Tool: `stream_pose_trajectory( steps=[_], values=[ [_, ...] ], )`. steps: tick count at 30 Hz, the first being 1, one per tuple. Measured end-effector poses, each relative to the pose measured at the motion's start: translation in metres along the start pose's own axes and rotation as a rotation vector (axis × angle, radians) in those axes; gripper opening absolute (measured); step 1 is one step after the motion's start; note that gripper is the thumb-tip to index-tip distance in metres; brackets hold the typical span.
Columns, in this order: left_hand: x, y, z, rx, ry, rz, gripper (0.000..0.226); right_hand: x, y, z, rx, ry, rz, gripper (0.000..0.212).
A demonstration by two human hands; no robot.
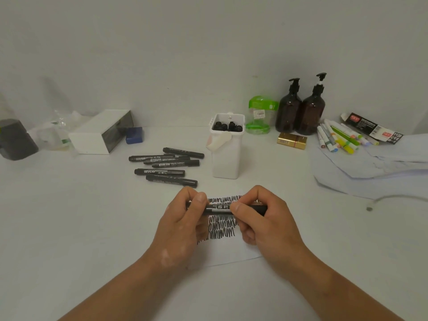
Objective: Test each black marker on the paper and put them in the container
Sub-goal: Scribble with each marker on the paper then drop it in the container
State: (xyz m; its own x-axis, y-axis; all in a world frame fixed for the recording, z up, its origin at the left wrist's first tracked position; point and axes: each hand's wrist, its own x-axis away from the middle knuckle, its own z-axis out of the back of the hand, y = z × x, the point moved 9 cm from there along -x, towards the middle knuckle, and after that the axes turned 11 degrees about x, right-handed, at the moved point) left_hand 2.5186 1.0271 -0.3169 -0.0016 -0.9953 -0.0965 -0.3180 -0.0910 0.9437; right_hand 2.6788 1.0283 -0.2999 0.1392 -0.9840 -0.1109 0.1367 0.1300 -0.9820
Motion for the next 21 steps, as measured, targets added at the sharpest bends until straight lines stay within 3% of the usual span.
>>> stream_pose_trajectory(
  steps=[11, 16, 21],
  values=[
    [0.002, 0.007, -0.003, -0.007, -0.145, -0.09, 0.026, -0.003, -0.01, 0.011, -0.075, -0.009, 0.007, 0.011],
    [-0.002, 0.01, 0.002, 0.15, -0.124, -0.097, 0.03, 0.001, -0.009, 0.005, 0.049, -0.068, 0.059, 0.004],
    [-0.002, 0.008, 0.004, 0.004, -0.139, -0.076, 0.048, 0.007, -0.006, -0.016, 0.219, -0.188, 0.111, 0.005]
  ],
)
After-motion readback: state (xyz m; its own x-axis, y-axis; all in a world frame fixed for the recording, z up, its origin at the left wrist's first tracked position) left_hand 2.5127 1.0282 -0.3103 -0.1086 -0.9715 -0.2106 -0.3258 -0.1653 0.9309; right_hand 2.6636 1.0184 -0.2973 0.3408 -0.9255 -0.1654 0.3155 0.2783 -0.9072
